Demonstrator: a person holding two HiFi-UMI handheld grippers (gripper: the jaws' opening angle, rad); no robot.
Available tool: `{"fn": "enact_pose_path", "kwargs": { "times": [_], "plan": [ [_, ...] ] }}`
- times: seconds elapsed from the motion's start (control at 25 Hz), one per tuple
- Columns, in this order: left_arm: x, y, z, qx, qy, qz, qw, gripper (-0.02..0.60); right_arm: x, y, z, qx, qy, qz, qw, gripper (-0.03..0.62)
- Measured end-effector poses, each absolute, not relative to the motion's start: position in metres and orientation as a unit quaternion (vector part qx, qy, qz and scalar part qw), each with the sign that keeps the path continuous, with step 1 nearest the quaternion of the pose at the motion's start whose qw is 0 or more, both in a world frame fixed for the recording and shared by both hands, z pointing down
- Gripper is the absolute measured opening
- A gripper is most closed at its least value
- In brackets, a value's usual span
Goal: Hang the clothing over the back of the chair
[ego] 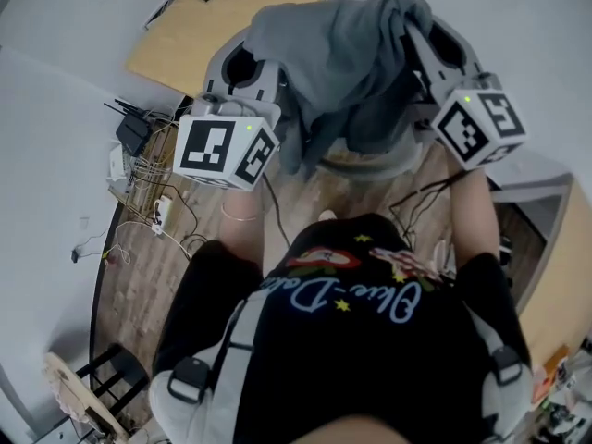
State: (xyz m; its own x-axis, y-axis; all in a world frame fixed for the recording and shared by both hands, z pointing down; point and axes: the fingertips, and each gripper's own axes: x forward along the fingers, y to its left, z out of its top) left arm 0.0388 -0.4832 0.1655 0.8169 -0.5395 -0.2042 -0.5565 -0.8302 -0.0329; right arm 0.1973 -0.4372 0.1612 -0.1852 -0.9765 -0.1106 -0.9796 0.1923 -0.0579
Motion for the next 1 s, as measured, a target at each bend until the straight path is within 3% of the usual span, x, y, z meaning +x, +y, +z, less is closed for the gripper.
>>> {"fn": "enact_pose_path", "kwargs": {
  "times": [0.32, 0.8, 1.0],
  "plan": [
    [0.084, -0.492, 0.166, -0.961, 0.261, 0.086, 0.025, 0.035, 0.244, -0.433, 0.167, -0.661, 0.749, -0.009, 0.051, 0.074],
    [0.137, -0.505, 0.185, -0.954, 0.27, 0.102, 0.079, 0.035, 0.313, -0.454, 0.202, -0.665, 0.738, -0.002, 0.112, 0.074],
    [0.14, -0.507, 0.197, -0.95, 0.283, 0.102, 0.079, 0.035, 0.311, -0.458, 0.202, -0.648, 0.756, 0.017, 0.088, 0.074]
  ]
}}
